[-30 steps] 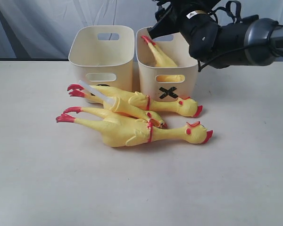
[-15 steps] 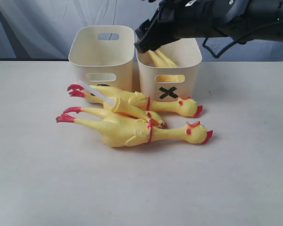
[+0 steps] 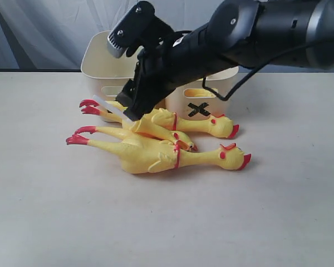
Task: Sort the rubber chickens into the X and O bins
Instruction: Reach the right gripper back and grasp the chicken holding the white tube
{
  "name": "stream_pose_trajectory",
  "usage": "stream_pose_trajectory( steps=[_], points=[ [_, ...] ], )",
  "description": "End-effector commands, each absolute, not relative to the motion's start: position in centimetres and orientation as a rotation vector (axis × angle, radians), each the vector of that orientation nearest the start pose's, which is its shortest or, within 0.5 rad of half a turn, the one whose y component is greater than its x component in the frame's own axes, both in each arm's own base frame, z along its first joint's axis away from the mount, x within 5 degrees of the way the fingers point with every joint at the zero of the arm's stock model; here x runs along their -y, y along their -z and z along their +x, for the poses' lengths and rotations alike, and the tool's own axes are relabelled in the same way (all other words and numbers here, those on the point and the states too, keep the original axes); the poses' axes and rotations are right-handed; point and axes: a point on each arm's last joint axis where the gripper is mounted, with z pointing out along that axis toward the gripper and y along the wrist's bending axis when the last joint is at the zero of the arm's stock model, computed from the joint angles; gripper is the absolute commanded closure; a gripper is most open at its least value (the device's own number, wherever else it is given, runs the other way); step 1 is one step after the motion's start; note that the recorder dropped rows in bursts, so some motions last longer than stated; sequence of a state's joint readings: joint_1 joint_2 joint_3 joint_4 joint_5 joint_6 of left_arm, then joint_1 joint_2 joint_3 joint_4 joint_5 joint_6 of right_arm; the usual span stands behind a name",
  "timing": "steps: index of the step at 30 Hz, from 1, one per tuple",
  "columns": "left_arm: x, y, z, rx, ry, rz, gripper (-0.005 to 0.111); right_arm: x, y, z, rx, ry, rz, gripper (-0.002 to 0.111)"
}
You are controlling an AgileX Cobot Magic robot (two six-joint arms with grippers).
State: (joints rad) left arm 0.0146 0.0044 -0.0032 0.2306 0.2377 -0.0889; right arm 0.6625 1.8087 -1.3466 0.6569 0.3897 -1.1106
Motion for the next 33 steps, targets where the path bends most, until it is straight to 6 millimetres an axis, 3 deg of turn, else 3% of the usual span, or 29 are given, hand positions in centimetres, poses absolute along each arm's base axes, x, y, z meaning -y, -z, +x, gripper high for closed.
stream_pose_trajectory(
  steps=[1, 7, 16, 24, 33],
  points=[
    [-0.6, -19.3, 5.5, -1.712, -0.154, 0.057, 0.103, -28.1, -24.1, 32.1, -1.866, -0.348, -1.274, 0.045],
    [-0.6, -19.3, 5.5, -1.712, -0.154, 0.057, 0.103, -28.6, -21.2, 33.1, -2.019, -0.403, -1.102, 0.045],
    [-0.6, -19.3, 5.5, -1.712, -0.154, 0.057, 0.103, -28.9, -18.1, 33.8, -2.119, -0.417, -1.022, 0.045],
    [-0.6, -19.3, 5.5, -1.712, -0.154, 0.057, 0.103, -29.0, -17.1, 34.3, -2.139, -0.423, -0.923, 0.045],
    [-0.6, -19.3, 5.5, -1.712, -0.154, 0.057, 0.103, -29.2, -15.9, 34.4, -2.162, -0.416, -0.925, 0.045]
  ],
)
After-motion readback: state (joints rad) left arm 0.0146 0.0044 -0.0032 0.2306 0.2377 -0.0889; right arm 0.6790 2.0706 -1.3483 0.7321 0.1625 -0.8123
